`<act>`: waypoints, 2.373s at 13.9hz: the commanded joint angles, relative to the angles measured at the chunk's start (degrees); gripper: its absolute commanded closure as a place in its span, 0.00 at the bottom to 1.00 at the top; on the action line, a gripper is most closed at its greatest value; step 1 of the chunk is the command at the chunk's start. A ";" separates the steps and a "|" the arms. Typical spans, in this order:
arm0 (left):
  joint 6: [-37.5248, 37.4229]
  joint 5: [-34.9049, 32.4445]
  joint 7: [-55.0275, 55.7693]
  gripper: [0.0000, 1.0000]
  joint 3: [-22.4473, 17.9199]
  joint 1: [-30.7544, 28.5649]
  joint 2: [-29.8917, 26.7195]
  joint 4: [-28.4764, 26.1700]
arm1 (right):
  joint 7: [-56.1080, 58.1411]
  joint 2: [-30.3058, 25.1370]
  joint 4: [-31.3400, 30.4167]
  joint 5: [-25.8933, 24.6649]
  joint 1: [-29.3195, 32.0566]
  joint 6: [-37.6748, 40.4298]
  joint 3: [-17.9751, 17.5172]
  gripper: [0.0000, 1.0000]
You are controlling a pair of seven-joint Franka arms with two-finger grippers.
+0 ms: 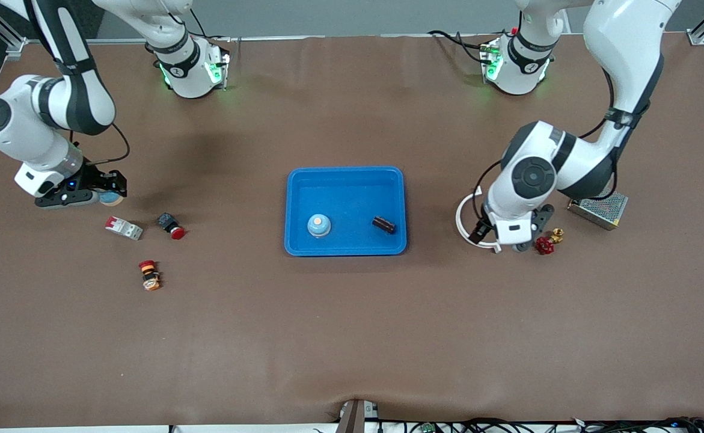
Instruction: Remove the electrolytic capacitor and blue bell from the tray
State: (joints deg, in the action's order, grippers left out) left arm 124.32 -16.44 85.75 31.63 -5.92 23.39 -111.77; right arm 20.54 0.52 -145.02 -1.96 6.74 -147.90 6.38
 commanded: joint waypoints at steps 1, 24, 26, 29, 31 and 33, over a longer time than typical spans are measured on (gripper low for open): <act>-1.28 0.80 5.37 0.00 0.19 4.41 2.70 4.78 | 0.55 2.81 -3.77 -0.68 1.69 -7.90 -1.02 1.00; 8.22 -0.52 26.84 0.27 -6.40 25.43 21.70 19.04 | -3.90 6.80 -0.98 0.03 1.53 -6.57 -1.63 0.00; 8.30 -0.52 26.84 0.33 -6.40 25.43 21.96 19.04 | -11.45 2.58 1.66 0.03 -2.59 3.10 -1.63 0.00; 8.30 -0.52 26.84 0.51 -6.40 25.43 22.32 19.04 | -22.96 0.37 4.31 0.20 -8.22 9.03 -1.72 0.00; 8.30 -0.52 26.84 0.69 -6.40 25.26 22.05 19.04 | -34.19 0.71 4.66 1.07 -13.22 8.25 -1.72 0.00; 7.87 -0.70 26.58 0.92 -6.40 25.08 21.18 19.04 | -44.84 0.98 6.23 3.62 -19.37 7.54 -1.63 0.00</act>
State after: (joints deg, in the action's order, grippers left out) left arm 132.57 -16.33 111.63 25.74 18.67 45.05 -93.68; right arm -15.66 0.96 -140.32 -0.44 -7.64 -140.12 4.24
